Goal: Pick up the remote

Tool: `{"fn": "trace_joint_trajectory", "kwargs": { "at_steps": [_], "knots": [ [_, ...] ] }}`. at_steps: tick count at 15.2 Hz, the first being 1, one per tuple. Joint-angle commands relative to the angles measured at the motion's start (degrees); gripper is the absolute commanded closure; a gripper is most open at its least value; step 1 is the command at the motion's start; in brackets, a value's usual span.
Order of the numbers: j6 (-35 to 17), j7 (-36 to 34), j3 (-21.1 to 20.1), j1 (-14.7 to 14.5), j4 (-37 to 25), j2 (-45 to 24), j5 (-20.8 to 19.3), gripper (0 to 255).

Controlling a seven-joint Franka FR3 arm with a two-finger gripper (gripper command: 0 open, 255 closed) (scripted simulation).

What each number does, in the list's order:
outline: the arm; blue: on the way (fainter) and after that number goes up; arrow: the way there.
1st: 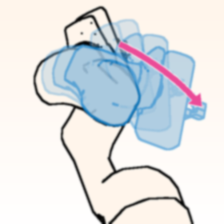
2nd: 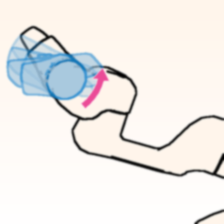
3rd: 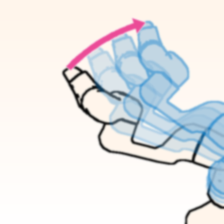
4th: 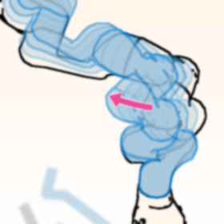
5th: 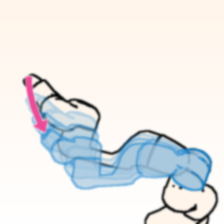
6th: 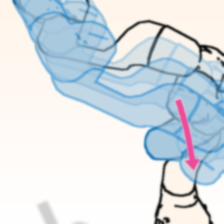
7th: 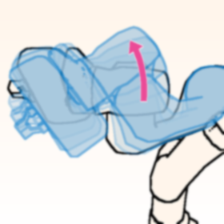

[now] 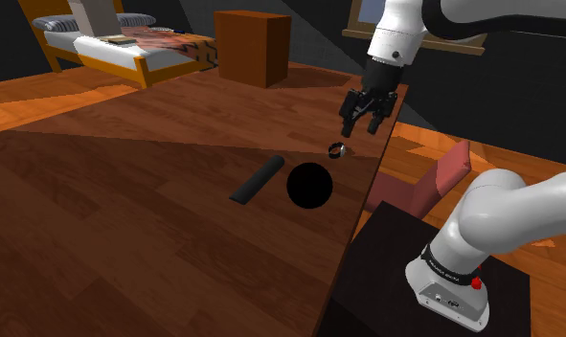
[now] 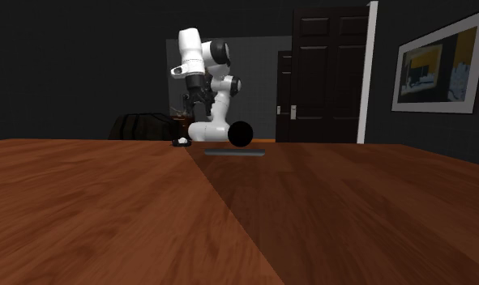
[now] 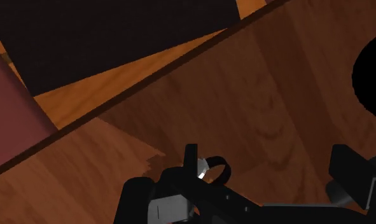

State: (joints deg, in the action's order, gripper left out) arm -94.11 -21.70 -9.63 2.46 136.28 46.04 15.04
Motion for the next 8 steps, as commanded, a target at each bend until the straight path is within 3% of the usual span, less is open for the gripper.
{"fn": "trace_joint_trajectory", "kwargs": {
  "at_steps": [1,8],
  "knots": [
    [-0.64,-8.16,-3.69,0.95,-0.60,-1.22,2.71,0],
    [-5.54,-34.00,-16.14,5.65,-6.01,-10.38,9.59,0]
  ]
}}
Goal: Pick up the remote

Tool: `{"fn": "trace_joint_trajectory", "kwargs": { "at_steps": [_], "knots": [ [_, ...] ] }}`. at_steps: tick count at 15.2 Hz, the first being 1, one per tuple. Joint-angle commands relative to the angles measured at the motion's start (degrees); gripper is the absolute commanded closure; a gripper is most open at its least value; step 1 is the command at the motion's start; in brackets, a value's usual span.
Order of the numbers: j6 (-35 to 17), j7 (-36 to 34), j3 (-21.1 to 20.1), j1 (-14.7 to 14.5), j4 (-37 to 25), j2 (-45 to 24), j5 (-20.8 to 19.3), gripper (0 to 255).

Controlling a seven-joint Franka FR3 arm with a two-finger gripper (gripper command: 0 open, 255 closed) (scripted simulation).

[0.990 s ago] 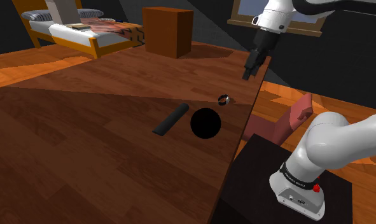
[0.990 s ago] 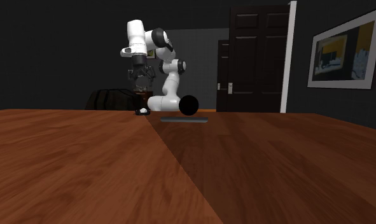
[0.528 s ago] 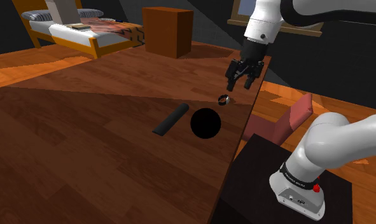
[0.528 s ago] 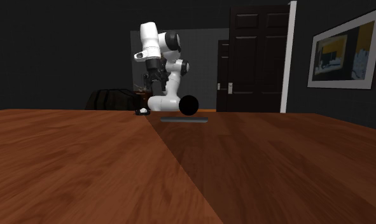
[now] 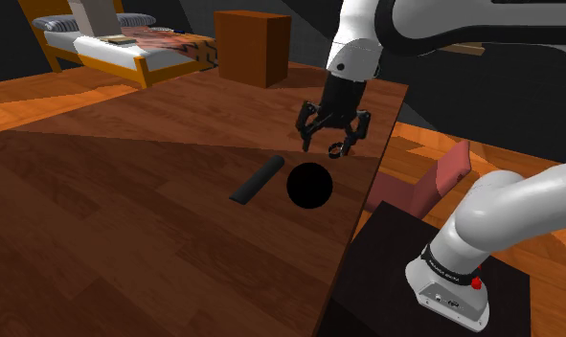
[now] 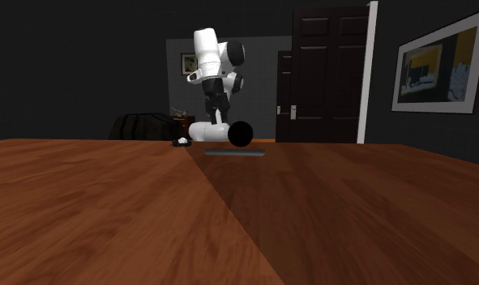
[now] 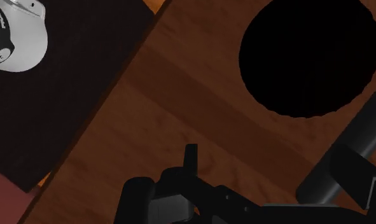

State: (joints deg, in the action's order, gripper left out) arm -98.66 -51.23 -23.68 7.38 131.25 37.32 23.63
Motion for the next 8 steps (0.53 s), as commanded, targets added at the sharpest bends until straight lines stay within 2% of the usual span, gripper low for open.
{"fn": "trace_joint_trajectory", "kwargs": {
  "at_steps": [1,5,8],
  "knots": [
    [-1.86,-8.15,-3.82,1.57,-2.13,-3.41,1.54,0],
    [-5.63,-22.99,-10.78,5.46,-7.42,-11.39,2.28,0],
    [-8.73,-34.50,-15.96,8.63,-11.96,-18.43,0.90,0]
  ]
}}
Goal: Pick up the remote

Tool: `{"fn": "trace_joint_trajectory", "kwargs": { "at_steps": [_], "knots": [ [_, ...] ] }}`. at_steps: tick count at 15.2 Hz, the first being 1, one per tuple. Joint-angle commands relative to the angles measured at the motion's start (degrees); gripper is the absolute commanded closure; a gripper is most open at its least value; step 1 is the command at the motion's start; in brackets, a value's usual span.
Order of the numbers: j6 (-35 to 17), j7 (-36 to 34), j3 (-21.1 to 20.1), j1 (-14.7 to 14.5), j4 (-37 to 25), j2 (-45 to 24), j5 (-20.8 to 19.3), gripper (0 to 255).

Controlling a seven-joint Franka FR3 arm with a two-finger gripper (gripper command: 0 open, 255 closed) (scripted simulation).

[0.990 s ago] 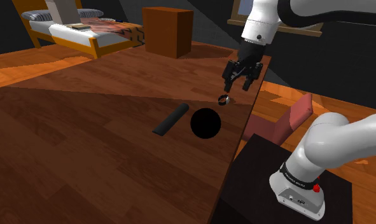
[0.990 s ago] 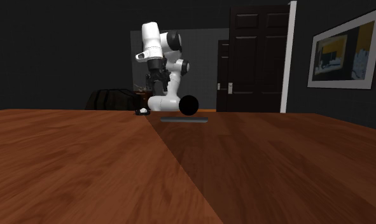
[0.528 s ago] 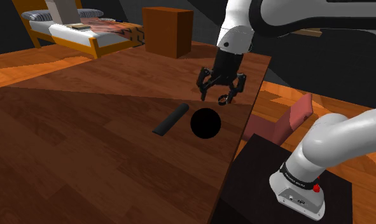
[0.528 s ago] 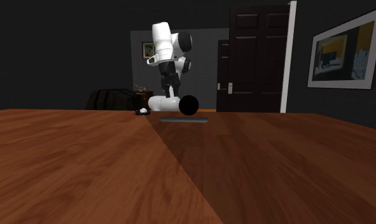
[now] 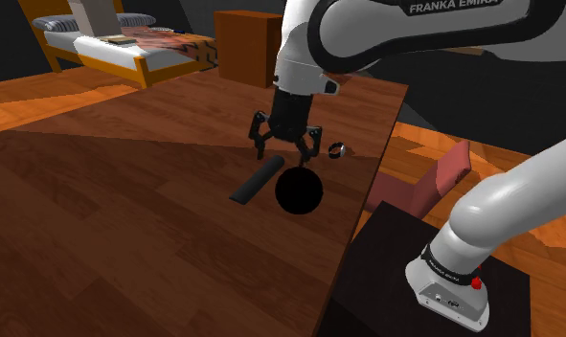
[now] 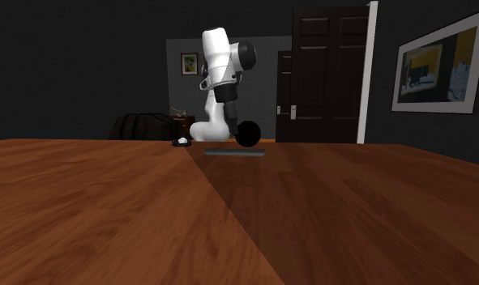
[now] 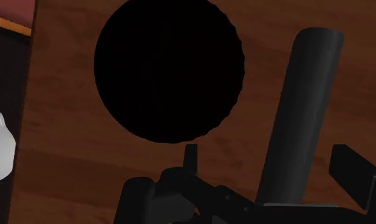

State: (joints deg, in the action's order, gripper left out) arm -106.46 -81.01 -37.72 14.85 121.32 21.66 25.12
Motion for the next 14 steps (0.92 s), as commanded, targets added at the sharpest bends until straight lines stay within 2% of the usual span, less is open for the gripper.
{"fn": "trace_joint_trajectory", "kwargs": {
  "at_steps": [1,3,12,13,14],
  "knots": [
    [-1.99,-8.69,-3.61,2.18,-3.63,-5.34,-1.50,0],
    [-4.01,-16.43,-6.60,3.88,-6.73,-10.57,-3.95,0],
    [-9.87,-15.77,-7.41,3.47,-1.95,-11.92,-4.03,0],
    [-9.82,-15.76,-7.40,3.45,-1.93,-11.83,-3.97,255],
    [-9.80,-15.80,-7.42,3.46,-2.00,-11.90,-4.02,255]
  ]
}}
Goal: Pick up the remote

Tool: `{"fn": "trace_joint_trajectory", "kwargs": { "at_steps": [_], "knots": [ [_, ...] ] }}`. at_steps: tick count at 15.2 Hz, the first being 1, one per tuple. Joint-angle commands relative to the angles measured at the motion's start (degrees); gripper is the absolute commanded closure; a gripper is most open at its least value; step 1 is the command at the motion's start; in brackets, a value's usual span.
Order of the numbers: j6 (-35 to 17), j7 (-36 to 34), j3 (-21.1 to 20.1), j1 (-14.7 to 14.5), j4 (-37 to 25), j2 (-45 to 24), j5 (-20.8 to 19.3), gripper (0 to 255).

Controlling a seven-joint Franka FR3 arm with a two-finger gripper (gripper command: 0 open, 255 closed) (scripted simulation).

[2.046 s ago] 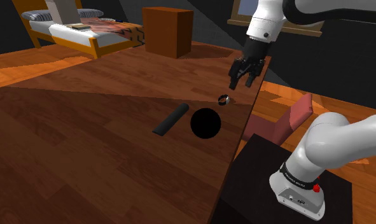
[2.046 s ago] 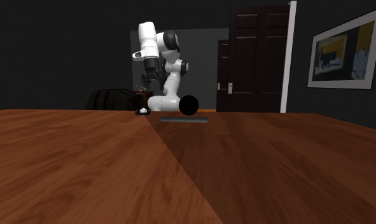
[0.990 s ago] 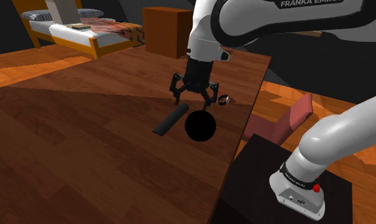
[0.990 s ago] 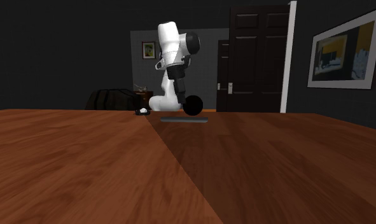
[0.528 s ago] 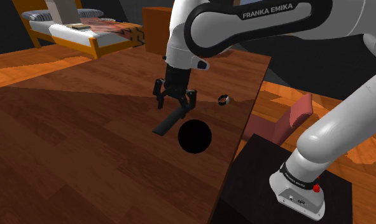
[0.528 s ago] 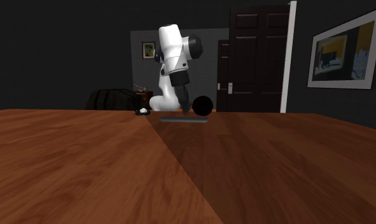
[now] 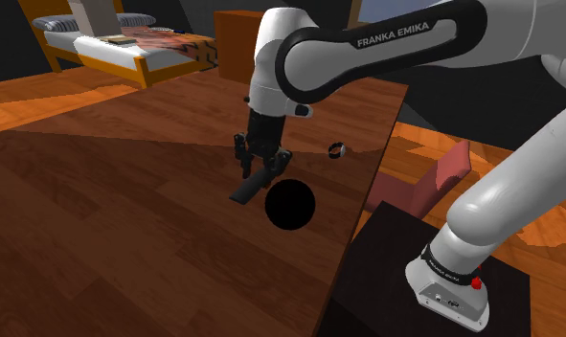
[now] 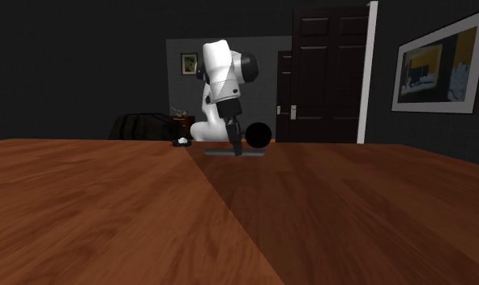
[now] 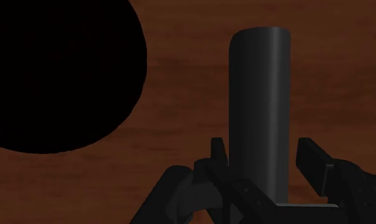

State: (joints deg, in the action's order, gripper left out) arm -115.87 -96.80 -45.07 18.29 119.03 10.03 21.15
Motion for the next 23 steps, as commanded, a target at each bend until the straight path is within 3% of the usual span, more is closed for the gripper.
{"fn": "trace_joint_trajectory", "kwargs": {
  "at_steps": [1,8,23],
  "knots": [
    [-0.40,0.00,-0.06,0.02,0.31,-0.25,-0.04,255],
    [-0.46,0.02,-0.06,0.02,0.34,-0.30,-0.06,255],
    [10.95,-1.77,1.62,0.54,-9.78,1.38,-0.46,255]
  ]
}}
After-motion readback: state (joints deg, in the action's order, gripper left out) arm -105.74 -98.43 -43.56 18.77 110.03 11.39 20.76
